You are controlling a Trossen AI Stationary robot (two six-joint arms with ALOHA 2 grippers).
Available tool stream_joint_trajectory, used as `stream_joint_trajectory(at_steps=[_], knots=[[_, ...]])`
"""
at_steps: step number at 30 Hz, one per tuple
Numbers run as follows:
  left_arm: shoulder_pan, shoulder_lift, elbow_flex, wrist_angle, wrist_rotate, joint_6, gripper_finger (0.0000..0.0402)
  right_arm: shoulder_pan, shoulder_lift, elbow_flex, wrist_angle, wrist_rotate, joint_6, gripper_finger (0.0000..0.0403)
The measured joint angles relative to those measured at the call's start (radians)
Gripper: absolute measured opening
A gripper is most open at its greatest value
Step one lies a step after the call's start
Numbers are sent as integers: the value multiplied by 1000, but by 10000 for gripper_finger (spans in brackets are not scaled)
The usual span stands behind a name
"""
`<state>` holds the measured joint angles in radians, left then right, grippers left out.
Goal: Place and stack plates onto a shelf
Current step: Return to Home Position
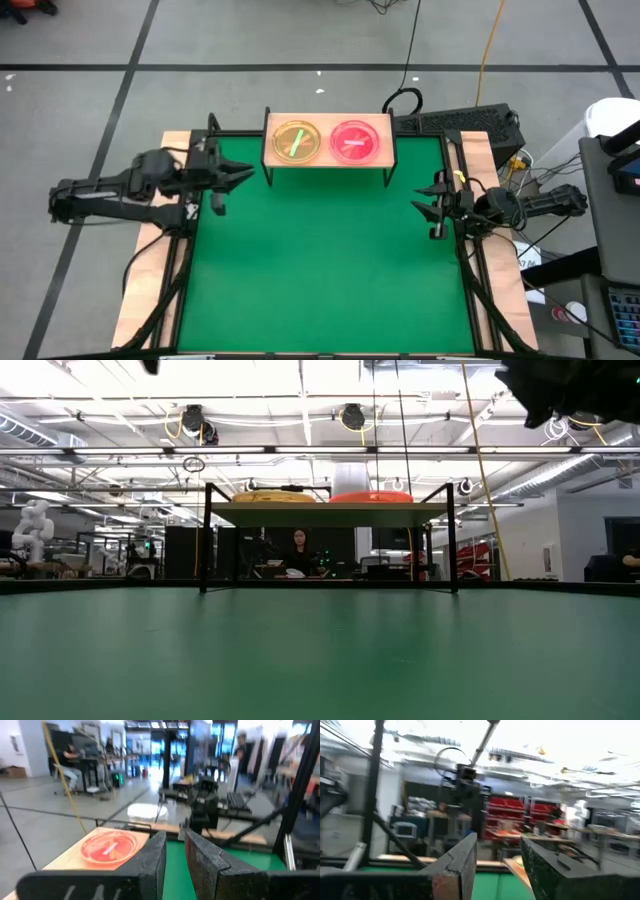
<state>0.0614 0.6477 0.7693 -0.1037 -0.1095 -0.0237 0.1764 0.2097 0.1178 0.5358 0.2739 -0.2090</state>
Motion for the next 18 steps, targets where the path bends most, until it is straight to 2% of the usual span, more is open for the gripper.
stream_joint_trajectory(at_steps=[3, 8, 14, 18], knots=[[-13, -129, -126, 68, -14, -9, 76, 0, -19, -6, -29, 45, -16, 131], [-18, -289, -310, 97, -18, -59, 76, 0, -46, -7, -122, 45, -7, 111], [-18, -405, -496, 140, -17, -59, 76, 0, -56, -7, -225, 46, 12, 67], [-18, -439, -639, 245, 17, -50, 76, 0, -55, -52, -190, 45, 64, 34]])
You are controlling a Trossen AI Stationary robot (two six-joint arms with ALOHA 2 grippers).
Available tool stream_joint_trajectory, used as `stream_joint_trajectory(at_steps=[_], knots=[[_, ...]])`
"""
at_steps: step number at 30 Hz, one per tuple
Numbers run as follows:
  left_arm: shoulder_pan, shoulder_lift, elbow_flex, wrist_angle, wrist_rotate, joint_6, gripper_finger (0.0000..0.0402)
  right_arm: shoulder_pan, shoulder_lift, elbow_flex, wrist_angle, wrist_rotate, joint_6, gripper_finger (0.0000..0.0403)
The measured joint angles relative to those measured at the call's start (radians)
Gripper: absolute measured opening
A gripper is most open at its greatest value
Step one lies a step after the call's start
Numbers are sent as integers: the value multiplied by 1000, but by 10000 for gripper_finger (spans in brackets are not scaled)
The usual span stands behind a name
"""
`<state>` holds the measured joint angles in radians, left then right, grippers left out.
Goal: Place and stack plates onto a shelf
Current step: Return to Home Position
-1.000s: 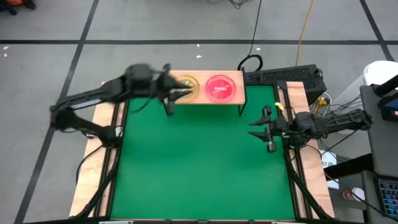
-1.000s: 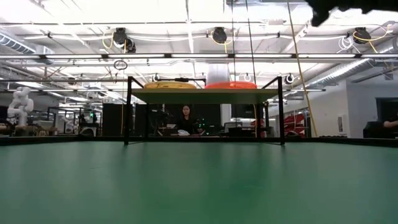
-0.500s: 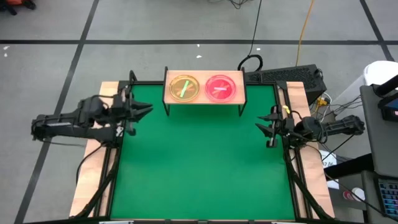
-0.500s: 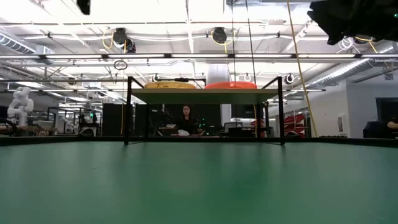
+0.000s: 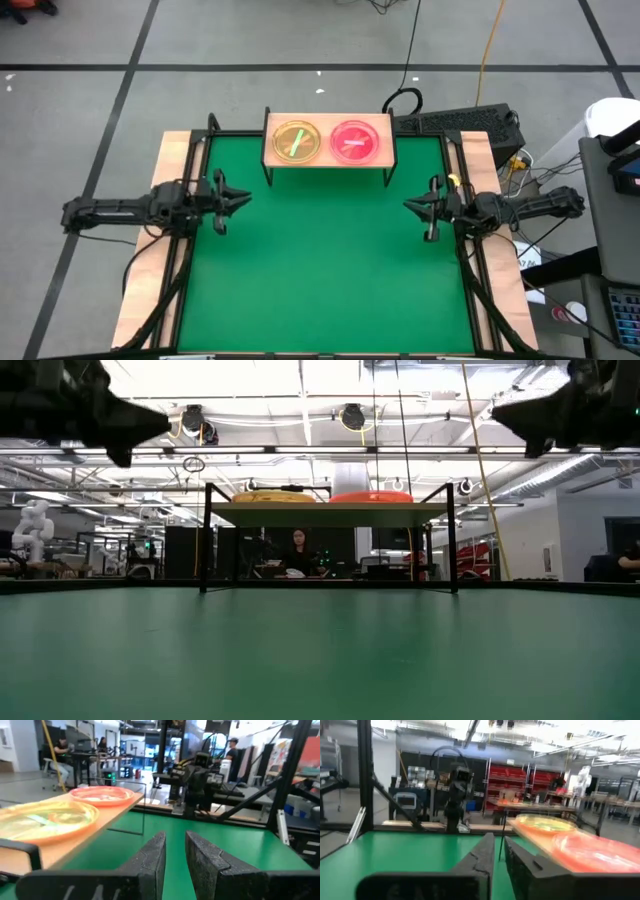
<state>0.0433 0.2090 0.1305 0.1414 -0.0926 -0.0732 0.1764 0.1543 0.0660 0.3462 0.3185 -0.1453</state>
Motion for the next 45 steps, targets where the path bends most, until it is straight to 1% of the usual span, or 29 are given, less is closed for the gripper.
stream_joint_trajectory(at_steps=[3, 6, 13, 15, 17, 19, 45], knots=[[0, -21, -70, 66, 14, -12, 76, 0, 0, -45, 43, -1, 18, 10], [0, -34, -119, 100, 15, -11, 76, 0, 4, -46, -50, 24, 50, 3], [-1, -39, -121, 77, 32, -14, 74, 0, 3, -47, -84, 19, 54, 1], [-1, -38, -121, 73, 32, -2, 55, 0, 3, -47, -83, 18, 50, 1], [-1, -39, -121, 74, 42, 26, 20, 0, 2, -48, -77, 21, 51, 1], [-1, -38, -121, 73, 48, 40, 8, 0, 3, -49, -77, 22, 61, 1], [1, -38, -121, 95, 40, 24, 4, 0, 3, -51, -67, 21, 73, 2]])
